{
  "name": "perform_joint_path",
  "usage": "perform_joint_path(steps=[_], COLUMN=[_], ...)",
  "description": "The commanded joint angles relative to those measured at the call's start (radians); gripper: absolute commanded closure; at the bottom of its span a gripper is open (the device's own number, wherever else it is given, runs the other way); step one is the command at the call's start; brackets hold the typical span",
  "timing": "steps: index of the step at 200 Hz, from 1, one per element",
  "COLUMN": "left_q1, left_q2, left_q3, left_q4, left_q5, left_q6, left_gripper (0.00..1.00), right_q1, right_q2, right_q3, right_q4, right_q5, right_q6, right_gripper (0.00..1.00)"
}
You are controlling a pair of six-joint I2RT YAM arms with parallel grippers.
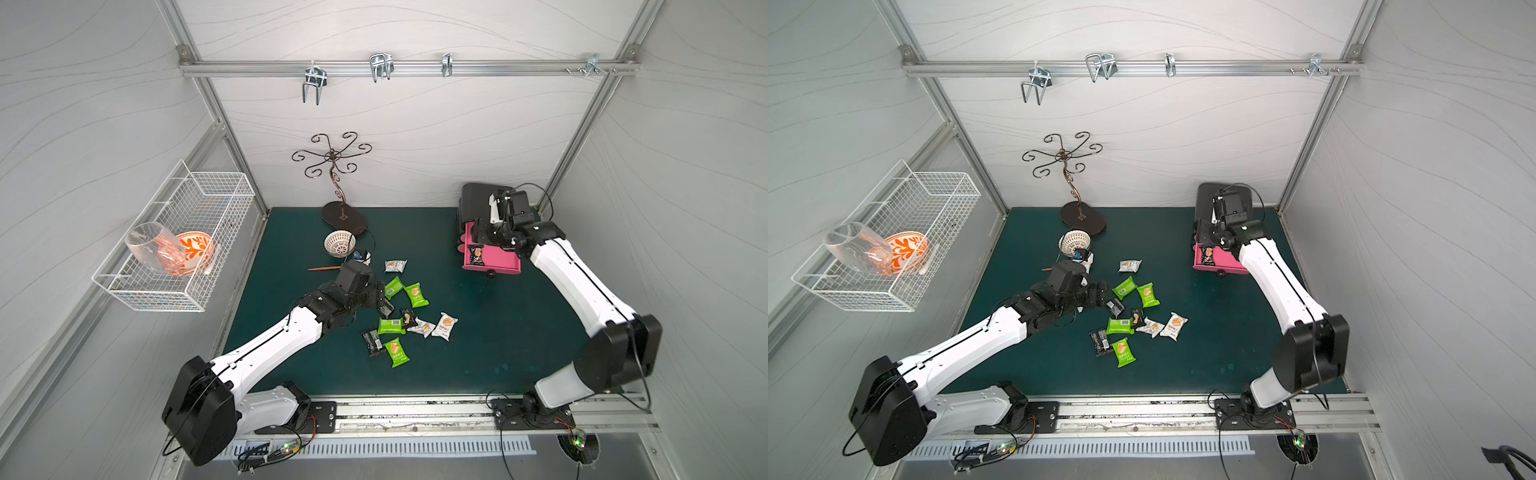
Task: Place the cookies into the drawer by color
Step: Place the cookie in the drawer, then pick up the cookie at the center of the board.
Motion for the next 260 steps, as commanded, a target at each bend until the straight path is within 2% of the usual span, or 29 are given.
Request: perform_joint_path(steps=[1, 20, 37, 69, 100, 133, 156, 179, 205, 240, 260], left_q1=[-0.005, -0.014, -0.042, -0.066, -0.066, -0.067, -0.067, -0.067, -0.067, -0.064, -0.054], left_q2=[0.050, 0.086, 0.074, 0.027, 0.085, 0.149, 0.216, 0.301, 0.395, 0.466, 0.514], left_q3=[0.080, 0.132, 0.123, 0.068, 0.064, 0.064, 0.116, 0.167, 0.223, 0.260, 0.277], left_q4=[-0.070, -0.173, -0.211, -0.247, -0.337, -0.294, -0.302, -0.247, -0.204, -0.178, -0.183], left_q5=[0.027, 0.074, 0.080, 0.053, 0.032, 0.087, 0.100, 0.165, 0.209, 0.162, 0.137], left_q6=[-0.041, -0.070, -0.093, -0.157, -0.204, -0.216, -0.215, -0.230, -0.291, -0.310, -0.297], left_gripper=[0.16, 0.17, 0.17, 0.22, 0.30, 0.33, 0.36, 0.36, 0.30, 0.09, 0.10], right_q1=[0.091, 0.140, 0.160, 0.161, 0.155, 0.147, 0.138, 0.135, 0.133, 0.133, 0.132], right_q2=[-0.094, -0.144, -0.143, -0.077, -0.061, -0.035, -0.024, -0.030, -0.046, -0.062, -0.061], right_q3=[-0.106, -0.201, -0.238, -0.170, -0.147, -0.110, -0.088, -0.094, -0.107, -0.114, -0.106], right_q4=[0.040, 0.117, 0.160, 0.104, 0.116, 0.114, 0.104, 0.104, 0.111, 0.120, 0.113], right_q5=[-0.076, -0.097, -0.103, -0.099, -0.099, -0.135, -0.156, -0.162, -0.171, -0.172, -0.167], right_q6=[0.091, 0.137, 0.164, 0.119, 0.078, 0.044, 0.035, 0.037, 0.042, 0.039, 0.031], right_gripper=[0.33, 0.32, 0.32, 0.30, 0.29, 0.28, 0.28, 0.28, 0.28, 0.28, 0.28])
